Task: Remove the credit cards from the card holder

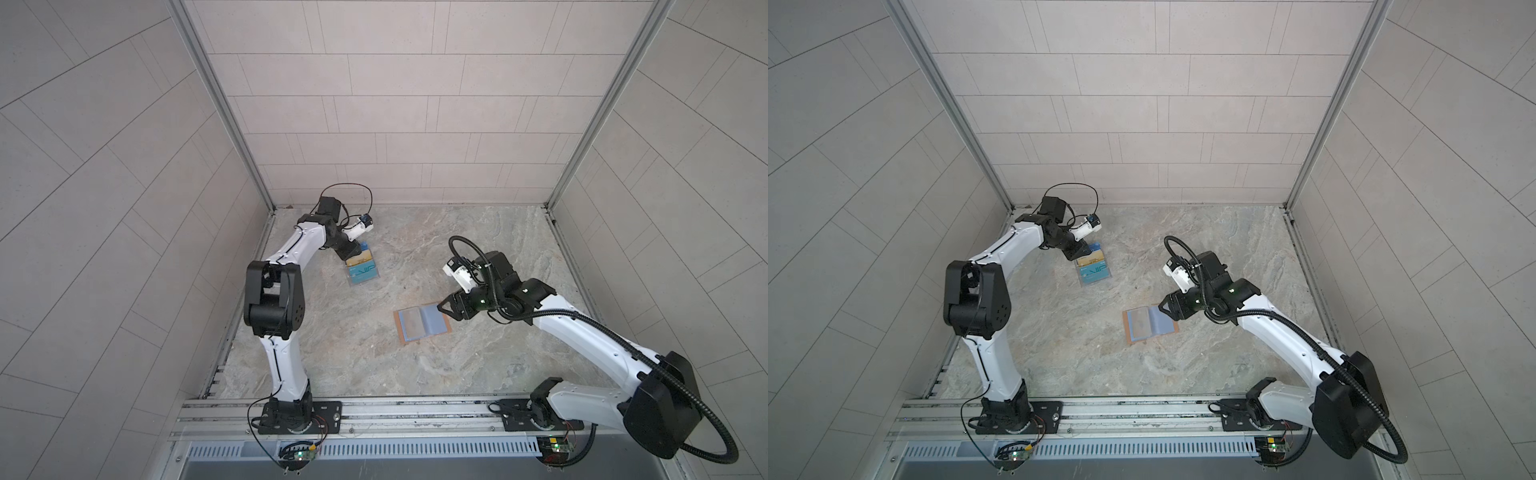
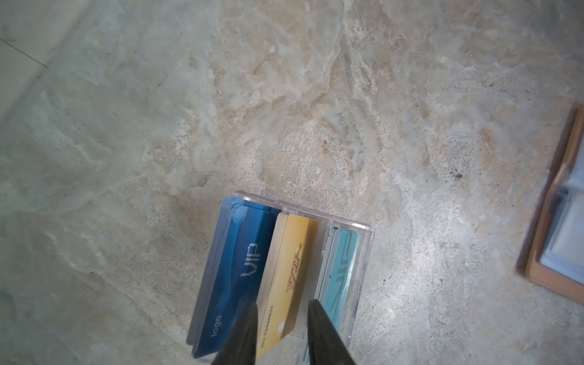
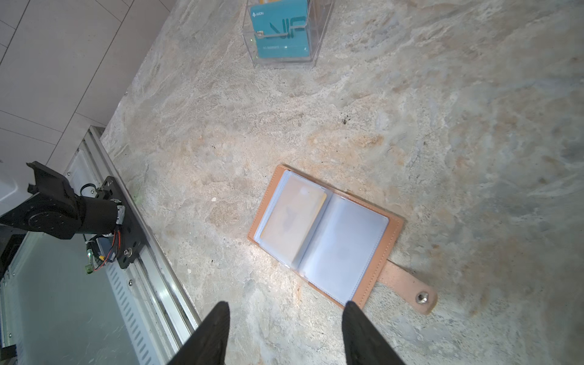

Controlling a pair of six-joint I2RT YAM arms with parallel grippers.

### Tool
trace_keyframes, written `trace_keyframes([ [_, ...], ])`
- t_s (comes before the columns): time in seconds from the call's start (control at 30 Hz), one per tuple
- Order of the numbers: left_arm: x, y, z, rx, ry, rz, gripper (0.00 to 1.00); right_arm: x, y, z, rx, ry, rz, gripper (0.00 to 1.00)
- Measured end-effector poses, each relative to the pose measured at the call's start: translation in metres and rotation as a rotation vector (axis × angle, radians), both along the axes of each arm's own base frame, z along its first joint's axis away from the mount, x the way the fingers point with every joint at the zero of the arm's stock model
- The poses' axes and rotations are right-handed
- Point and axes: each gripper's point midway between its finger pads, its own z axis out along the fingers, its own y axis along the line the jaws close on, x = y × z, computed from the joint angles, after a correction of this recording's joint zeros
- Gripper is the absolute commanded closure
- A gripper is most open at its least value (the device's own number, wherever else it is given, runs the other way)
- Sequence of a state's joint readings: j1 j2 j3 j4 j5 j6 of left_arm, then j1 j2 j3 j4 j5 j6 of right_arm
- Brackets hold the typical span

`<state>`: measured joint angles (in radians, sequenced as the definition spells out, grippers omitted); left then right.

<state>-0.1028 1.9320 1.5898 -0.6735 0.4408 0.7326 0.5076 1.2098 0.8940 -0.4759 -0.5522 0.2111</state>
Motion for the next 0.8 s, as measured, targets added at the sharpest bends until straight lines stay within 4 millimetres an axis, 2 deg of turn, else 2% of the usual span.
trace_keyframes([
  [0.23, 0.003, 0.005, 0.06, -0.032, -0.135, 0.094, 0.63, -0.001, 0.001, -0.001, -0.036, -0.021, -0.022, 0.37],
  [0.33, -0.01, 0.008, 0.083, -0.084, -0.189, 0.171, 0.6, -0.002, 0.005, -0.003, -0.067, -0.035, -0.029, 0.35],
  [0.43, -0.035, 0.01, 0.091, -0.163, -0.208, 0.27, 0.53, -0.002, 0.012, -0.006, -0.114, -0.048, -0.038, 0.31],
  [0.5, -0.058, 0.007, 0.087, -0.232, -0.21, 0.329, 0.5, -0.001, 0.02, -0.009, -0.151, -0.054, -0.04, 0.3],
  [0.63, -0.114, -0.011, 0.06, -0.359, -0.154, 0.4, 0.49, -0.002, 0.036, -0.02, -0.218, -0.056, -0.045, 0.29],
  [0.8, -0.17, -0.042, 0.015, -0.482, -0.025, 0.411, 0.58, -0.001, 0.051, -0.049, -0.292, -0.02, -0.075, 0.28],
])
